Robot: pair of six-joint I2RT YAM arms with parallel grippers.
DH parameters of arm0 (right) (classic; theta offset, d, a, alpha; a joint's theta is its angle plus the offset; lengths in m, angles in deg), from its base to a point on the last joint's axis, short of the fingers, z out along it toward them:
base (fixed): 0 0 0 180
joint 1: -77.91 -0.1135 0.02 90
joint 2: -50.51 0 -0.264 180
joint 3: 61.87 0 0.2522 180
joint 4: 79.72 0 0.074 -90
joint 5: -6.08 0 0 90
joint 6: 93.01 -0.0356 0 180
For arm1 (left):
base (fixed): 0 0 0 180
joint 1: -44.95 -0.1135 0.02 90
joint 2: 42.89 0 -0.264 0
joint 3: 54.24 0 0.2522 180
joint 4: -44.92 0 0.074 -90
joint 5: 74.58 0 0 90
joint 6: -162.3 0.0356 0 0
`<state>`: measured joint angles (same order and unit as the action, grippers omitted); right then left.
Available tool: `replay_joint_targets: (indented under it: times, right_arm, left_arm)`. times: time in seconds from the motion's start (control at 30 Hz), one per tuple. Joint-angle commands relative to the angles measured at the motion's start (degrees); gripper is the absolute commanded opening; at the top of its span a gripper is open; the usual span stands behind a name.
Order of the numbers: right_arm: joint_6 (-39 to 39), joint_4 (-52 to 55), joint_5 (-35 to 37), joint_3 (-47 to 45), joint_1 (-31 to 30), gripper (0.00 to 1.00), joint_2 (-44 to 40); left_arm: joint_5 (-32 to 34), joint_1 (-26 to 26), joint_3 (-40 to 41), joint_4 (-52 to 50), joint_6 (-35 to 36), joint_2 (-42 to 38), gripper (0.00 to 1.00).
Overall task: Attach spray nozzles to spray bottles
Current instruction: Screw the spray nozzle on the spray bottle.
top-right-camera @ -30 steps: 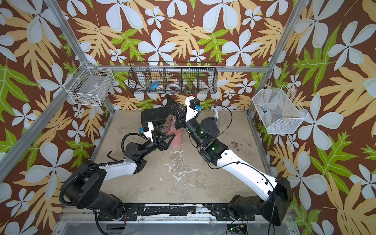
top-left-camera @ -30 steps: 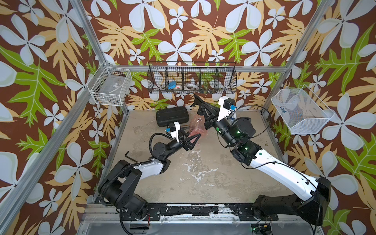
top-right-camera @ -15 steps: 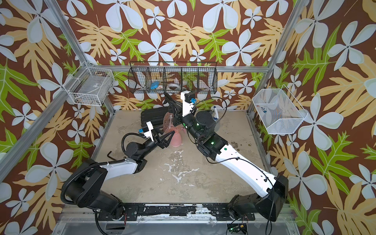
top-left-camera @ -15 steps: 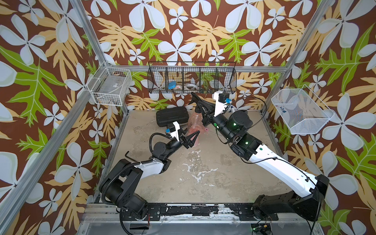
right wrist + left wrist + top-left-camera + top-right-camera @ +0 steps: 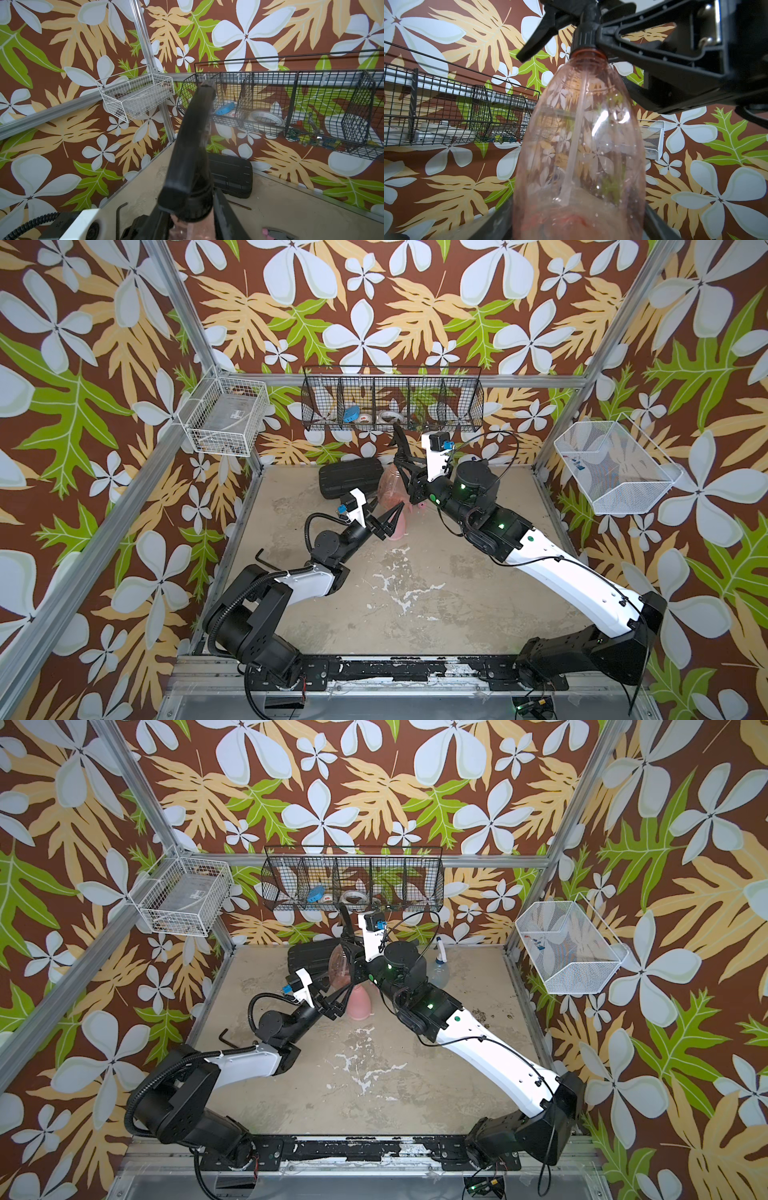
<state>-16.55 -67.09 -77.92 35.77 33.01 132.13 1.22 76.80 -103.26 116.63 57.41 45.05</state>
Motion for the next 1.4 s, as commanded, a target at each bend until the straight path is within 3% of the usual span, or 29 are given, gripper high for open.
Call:
replay_joint_targets:
  times: [0.0,0.17,0.33,0.6,0.83,1.1,1.37]
  right_arm:
    - [-0.40,2.16,0.59,0.97,-0.07,0.42,0.08]
    - [-0.52,4.13,0.50,2.28,-0.02,0.64,-0.08]
    - [-2.39,8.46,1.34,4.17,-0.22,0.77,-0.68]
    - [-7.68,17.47,12.72,12.48,-1.91,0.80,2.94]
    - [-10.84,22.75,14.48,22.37,-1.86,0.81,10.27]
    - [-13.42,27.27,14.76,31.35,-1.86,0.77,17.95]
    - [-13.25,27.22,15.63,31.96,-1.85,0.43,18.68]
  left_arm:
    - [0.31,0.18,-0.27,3.87,1.86,-0.40,0.47]
    - [1.54,0.37,-0.18,3.01,2.93,-0.08,0.47]
    - [6.14,0.98,-0.14,1.54,5.26,0.27,0.47]
    - [19.21,4.21,-0.29,0.00,11.90,1.53,0.47]
    - [23.74,6.83,-0.95,-1.03,16.74,1.65,0.48]
    - [27.89,8.53,-0.51,-1.10,20.51,1.19,0.48]
    - [28.72,8.57,-0.24,-1.01,21.55,0.65,0.48]
